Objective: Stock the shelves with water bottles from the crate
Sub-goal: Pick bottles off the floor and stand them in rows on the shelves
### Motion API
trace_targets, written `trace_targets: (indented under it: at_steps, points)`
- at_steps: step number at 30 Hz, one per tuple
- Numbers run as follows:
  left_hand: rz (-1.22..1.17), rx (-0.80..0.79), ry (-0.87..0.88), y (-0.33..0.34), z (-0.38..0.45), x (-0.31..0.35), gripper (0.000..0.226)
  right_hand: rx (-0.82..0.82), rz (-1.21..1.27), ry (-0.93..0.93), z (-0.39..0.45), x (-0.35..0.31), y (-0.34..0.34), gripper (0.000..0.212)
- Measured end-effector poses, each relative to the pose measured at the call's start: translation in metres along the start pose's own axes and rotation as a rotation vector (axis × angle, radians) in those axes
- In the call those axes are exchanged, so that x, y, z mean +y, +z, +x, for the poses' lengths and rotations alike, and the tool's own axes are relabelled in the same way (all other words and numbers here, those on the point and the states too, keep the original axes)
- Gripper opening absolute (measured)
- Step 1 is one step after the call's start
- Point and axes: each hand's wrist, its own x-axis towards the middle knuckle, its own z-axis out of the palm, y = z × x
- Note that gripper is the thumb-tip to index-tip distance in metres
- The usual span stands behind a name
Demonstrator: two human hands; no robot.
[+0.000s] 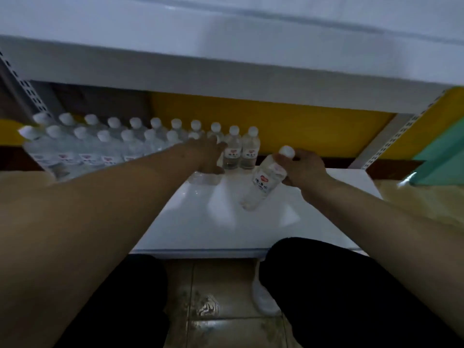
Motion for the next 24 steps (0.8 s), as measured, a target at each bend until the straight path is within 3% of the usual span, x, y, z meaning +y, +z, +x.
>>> trace_targets:
  at_steps: [3,8,15,19,24]
  points:
    - [0.029,0.071,-0.007,0.014,0.049,-0.028,0.078,-0.069,-0.177,-0.023,0.055,0.001,0.031,0.03]
    - [0.052,0.22,0.017,0.05,0.075,-0.049,0.075,-0.133,-0.214,-0.036,0.116,0.016,0.089,0.059]
    - [-0.165,0.235,-0.028,0.06,0.071,-0.054,0.072,-0.078,-0.23,-0.073,0.147,0.025,0.14,0.052]
    - [-0.192,0.255,-0.061,0.056,0.071,-0.049,0.066,-0.073,-0.137,-0.045,0.152,0.023,0.142,0.048]
    - [-0.113,0.316,-0.037,0.064,0.072,-0.055,0.067,-0.091,-0.191,-0.082,0.155,0.023,0.143,0.057]
